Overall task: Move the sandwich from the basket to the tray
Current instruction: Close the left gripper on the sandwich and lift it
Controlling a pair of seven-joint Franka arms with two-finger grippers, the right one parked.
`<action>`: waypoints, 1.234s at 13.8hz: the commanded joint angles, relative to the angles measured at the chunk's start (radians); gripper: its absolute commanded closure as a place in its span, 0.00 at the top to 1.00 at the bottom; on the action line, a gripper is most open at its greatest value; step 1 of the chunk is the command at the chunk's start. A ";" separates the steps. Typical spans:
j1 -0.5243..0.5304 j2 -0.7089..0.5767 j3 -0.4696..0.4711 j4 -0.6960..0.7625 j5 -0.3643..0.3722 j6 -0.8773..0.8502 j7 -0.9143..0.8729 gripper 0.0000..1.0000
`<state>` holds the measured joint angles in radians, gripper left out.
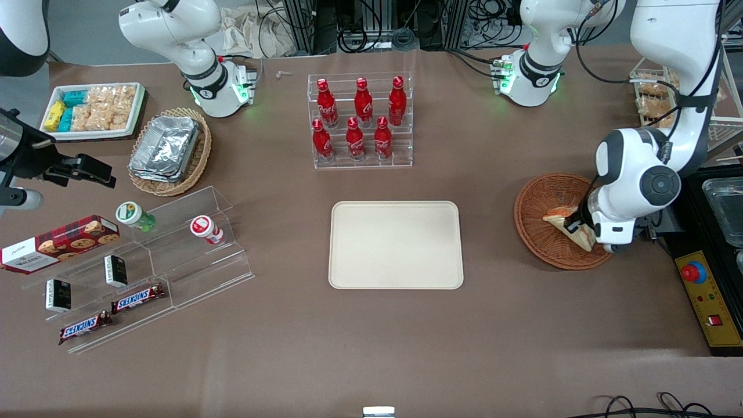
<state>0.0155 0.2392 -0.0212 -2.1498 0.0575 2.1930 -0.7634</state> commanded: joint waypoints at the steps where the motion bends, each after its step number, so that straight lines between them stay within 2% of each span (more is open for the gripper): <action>1: -0.017 -0.029 -0.011 0.124 0.022 -0.181 -0.036 0.00; 5: -0.029 -0.017 -0.055 0.405 0.013 -0.470 0.007 0.00; 9: -0.029 -0.018 -0.123 0.550 0.018 -0.498 0.140 0.00; 12: -0.034 -0.008 -0.179 0.576 0.016 -0.518 0.147 0.00; 17: -0.039 0.089 -0.290 0.662 0.010 -0.519 0.136 0.00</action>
<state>-0.0212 0.2680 -0.2825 -1.5782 0.0588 1.7008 -0.6265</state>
